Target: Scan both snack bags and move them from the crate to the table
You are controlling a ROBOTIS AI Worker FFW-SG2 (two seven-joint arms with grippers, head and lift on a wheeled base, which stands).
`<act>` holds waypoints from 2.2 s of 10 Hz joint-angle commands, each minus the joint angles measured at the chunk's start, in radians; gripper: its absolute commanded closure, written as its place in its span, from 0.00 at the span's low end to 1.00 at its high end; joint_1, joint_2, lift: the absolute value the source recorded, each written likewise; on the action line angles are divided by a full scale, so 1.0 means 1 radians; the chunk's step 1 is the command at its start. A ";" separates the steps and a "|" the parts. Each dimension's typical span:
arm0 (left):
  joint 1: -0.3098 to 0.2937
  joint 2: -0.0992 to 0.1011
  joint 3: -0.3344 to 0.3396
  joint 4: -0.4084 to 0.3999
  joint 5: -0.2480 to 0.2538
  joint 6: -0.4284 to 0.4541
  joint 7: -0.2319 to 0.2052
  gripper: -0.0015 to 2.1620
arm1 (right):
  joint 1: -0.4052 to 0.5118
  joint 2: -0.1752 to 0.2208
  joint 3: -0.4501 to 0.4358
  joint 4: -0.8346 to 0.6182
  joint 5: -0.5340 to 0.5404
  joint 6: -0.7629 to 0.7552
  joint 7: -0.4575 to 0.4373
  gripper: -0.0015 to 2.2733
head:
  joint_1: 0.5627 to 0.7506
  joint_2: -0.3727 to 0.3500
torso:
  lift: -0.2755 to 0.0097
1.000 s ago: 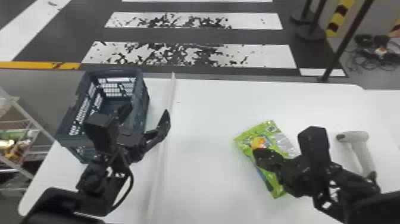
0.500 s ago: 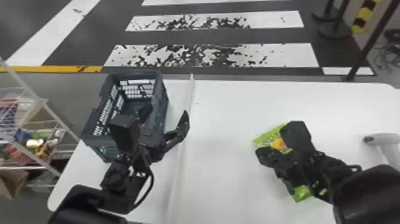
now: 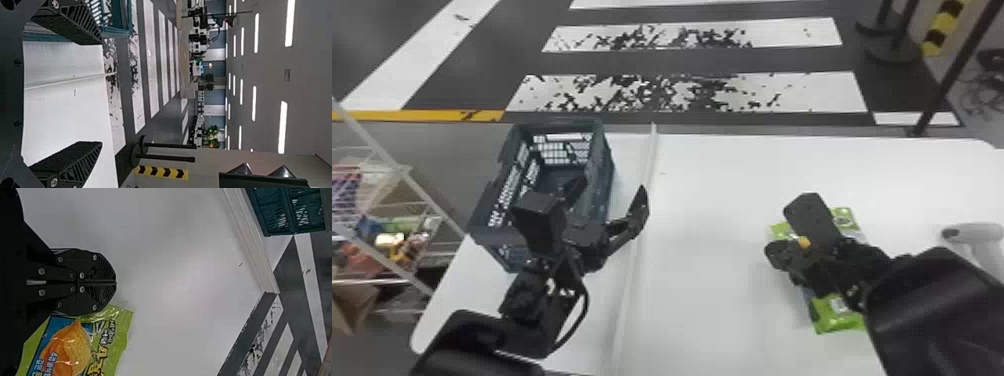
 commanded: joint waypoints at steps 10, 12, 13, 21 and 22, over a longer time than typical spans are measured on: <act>0.000 0.003 -0.005 -0.005 0.000 0.003 0.000 0.04 | 0.006 -0.028 -0.037 -0.020 -0.010 0.008 -0.004 0.99 | 0.70 0.61 | 0.66; 0.002 0.003 -0.003 -0.009 0.000 0.003 0.000 0.04 | 0.087 -0.028 -0.108 -0.192 -0.114 -0.023 -0.007 0.62 | 0.70 0.63 | 0.66; 0.005 0.004 0.000 -0.012 0.000 0.003 0.000 0.04 | 0.121 -0.028 -0.158 -0.271 -0.133 -0.017 -0.007 0.27 | 0.70 0.65 | 0.66; 0.011 0.007 0.018 -0.014 0.015 -0.003 -0.003 0.04 | 0.258 -0.058 -0.643 -0.308 -0.285 -0.029 0.015 0.06 | 0.70 0.36 | 0.66; 0.014 0.007 0.020 -0.012 0.017 -0.006 -0.005 0.04 | 0.258 -0.074 -0.668 -0.253 -0.285 -0.047 0.021 0.06 | 0.70 0.31 | 0.66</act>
